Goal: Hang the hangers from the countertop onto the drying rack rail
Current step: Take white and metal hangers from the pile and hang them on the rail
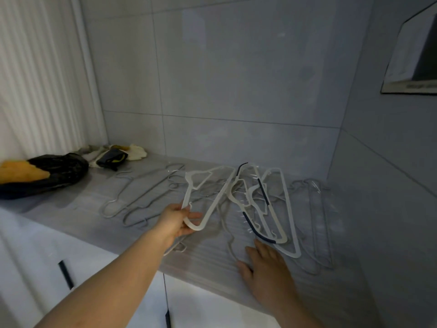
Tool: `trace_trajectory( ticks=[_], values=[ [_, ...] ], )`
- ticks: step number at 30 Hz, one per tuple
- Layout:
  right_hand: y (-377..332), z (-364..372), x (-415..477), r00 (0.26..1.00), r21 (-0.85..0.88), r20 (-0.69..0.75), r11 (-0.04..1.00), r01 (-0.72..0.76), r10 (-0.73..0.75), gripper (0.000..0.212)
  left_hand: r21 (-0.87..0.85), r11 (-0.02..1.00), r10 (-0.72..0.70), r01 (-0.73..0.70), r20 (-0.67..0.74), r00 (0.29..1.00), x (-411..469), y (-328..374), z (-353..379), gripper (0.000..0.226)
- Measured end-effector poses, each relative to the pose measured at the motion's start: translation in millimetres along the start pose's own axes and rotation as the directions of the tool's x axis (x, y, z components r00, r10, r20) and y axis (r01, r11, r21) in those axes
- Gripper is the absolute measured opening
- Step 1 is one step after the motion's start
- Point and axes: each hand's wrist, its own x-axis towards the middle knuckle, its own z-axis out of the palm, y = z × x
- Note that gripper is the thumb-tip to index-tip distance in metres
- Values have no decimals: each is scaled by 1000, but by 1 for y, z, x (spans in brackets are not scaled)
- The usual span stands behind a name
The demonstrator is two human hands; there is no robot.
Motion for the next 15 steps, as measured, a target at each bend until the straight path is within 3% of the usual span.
trace_trajectory(
  ticks=[3,8,15],
  values=[
    [4,5,-4,1000,44,16,999,5,-6,50,-113,993,-23,25,17,1000,1,-4,3,9],
    [5,11,-4,997,10,-38,998,61,-60,46,-171,985,8,2,53,999,-11,1,20,18],
    [8,6,-4,975,36,-162,987,158,-150,38,132,975,184,-180,-13,983,-50,23,-1,21]
  ],
)
